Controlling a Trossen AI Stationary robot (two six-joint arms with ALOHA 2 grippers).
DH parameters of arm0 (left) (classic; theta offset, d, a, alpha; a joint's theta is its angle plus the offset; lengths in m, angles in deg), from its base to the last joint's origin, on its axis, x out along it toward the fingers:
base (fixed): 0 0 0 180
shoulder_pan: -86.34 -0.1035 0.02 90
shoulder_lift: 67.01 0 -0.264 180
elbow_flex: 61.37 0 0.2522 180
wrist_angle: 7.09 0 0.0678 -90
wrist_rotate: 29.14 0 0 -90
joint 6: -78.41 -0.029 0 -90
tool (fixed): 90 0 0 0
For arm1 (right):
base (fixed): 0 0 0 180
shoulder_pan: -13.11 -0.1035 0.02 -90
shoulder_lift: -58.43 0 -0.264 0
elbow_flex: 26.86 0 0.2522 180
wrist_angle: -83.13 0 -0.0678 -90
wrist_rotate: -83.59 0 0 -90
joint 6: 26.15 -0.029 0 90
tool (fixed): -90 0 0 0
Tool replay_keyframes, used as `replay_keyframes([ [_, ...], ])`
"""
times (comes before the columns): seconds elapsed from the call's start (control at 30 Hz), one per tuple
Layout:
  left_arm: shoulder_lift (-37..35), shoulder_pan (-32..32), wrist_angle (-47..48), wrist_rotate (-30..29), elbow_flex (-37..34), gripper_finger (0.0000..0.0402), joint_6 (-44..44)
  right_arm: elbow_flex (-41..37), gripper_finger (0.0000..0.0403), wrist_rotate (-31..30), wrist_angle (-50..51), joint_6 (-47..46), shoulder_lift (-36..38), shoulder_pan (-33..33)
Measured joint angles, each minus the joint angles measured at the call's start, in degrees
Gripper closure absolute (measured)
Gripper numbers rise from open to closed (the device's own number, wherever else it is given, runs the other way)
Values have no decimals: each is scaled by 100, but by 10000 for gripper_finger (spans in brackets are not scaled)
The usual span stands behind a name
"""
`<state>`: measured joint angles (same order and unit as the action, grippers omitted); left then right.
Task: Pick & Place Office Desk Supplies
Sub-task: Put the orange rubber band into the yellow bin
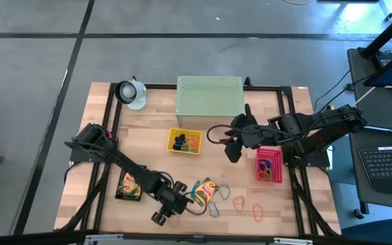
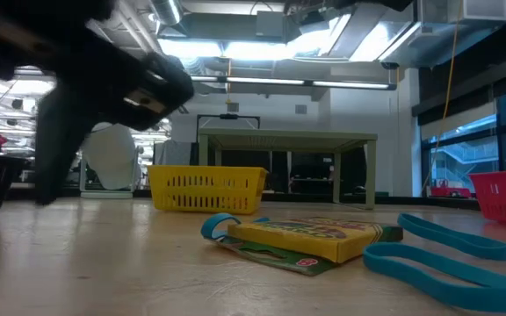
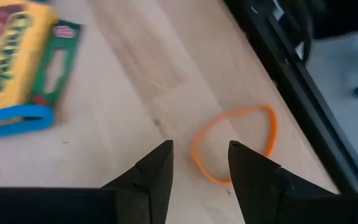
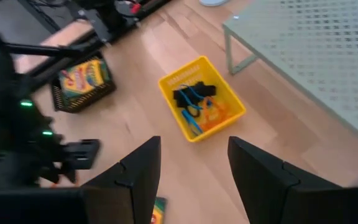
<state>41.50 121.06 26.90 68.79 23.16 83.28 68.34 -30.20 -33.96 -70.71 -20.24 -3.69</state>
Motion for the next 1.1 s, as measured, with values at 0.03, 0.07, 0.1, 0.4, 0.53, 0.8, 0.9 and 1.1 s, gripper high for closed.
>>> replay_keyframes([
  [0.03,-5,-58,17,71,5,253,118,-1,213,66,-67,1,0,-8],
  [0.07,-5,-110,66,188,5,253,208,-1,213,122,-135,-1,0,-16],
  [0.1,-1,-165,111,325,-2,253,263,-1,213,162,-199,-1,0,-19],
  [0.4,159,38,107,-100,-1,266,-151,-1,213,380,-293,-23,0,-21],
  [0.53,159,212,102,-513,-1,271,-253,0,213,388,-293,-23,0,-21],
  [0.8,334,424,38,-923,1,272,-271,-1,213,390,-293,-4,0,-21],
  [0.9,488,493,-100,-730,23,272,-257,-1,213,390,-291,-1,0,-34],
  [1.1,688,564,45,-1063,28,289,614,-1,213,388,-287,-1,0,-145],
])
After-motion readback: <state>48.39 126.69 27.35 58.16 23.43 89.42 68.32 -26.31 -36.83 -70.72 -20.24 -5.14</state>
